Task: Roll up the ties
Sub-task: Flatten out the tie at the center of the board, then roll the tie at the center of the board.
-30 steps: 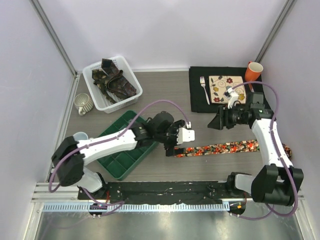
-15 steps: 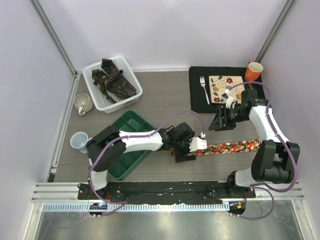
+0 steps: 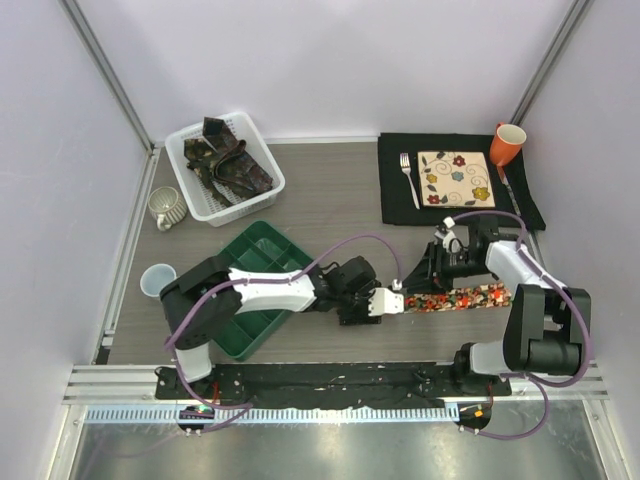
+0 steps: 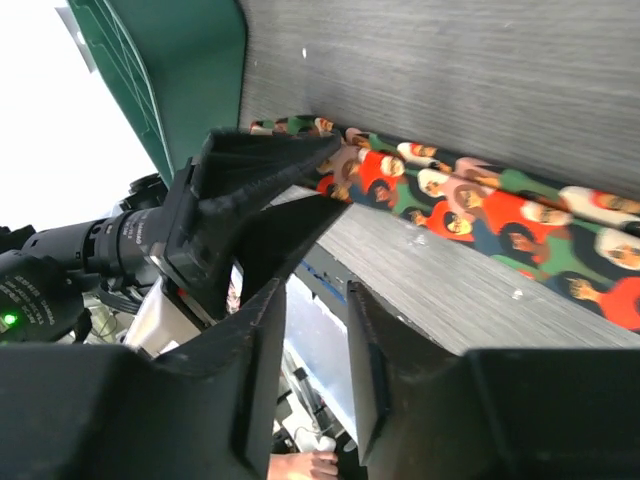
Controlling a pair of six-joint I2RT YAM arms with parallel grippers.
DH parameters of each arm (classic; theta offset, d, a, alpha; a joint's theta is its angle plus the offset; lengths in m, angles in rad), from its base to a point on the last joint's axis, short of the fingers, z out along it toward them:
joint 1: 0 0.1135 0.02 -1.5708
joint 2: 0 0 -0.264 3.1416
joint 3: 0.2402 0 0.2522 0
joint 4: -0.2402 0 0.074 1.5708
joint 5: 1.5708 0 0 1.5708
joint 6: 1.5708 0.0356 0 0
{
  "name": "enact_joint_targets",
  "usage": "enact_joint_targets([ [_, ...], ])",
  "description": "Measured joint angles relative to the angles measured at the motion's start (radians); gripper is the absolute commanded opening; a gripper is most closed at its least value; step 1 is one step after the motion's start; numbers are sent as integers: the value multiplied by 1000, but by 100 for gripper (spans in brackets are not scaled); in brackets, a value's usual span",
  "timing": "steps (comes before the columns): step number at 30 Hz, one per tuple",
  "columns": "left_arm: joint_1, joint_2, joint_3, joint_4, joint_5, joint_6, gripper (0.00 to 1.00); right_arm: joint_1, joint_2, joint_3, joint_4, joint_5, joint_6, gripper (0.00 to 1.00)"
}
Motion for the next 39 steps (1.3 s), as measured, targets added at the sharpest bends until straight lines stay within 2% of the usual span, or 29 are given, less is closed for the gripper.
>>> enact_joint_targets([
  [1, 0, -16, -14, -1, -3, 6, 75, 10, -8, -14, 18, -3, 23, 34],
  [4, 0, -73, -73, -4, -14, 6, 81, 64, -18, -25, 65, -5, 62, 31],
  [9, 13, -215, -163, -10, -25, -33, 82, 139, -11, -25, 115, 0, 75, 20],
  [14, 25, -318, -161, -1, -25, -89, 80, 171, 42, -25, 134, 21, 72, 11],
  [17, 27, -298, -125, 0, -25, -134, 72, 174, 74, -25, 138, 37, 71, 10],
  [22, 27, -187, -37, 20, -26, -200, 44, 180, 99, -25, 144, 50, 71, 9],
  [27, 27, -111, -29, 32, -45, -208, 31, 190, 108, -25, 144, 55, 67, 9],
  [33, 27, -91, -58, 26, -48, -175, 27, 227, 156, -24, 139, 48, 52, 9],
  [35, 29, -80, -65, 24, -57, -158, 29, 252, 181, -24, 141, 39, 52, 9],
  [37, 34, -70, -72, 24, -63, -148, 37, 282, 209, -23, 142, 32, 53, 9],
  [38, 35, -69, -77, 24, -63, -139, 42, 300, 228, -18, 139, 30, 53, 9],
  [39, 38, -69, -80, 26, -63, -135, 58, 311, 243, -11, 138, 28, 52, 7],
])
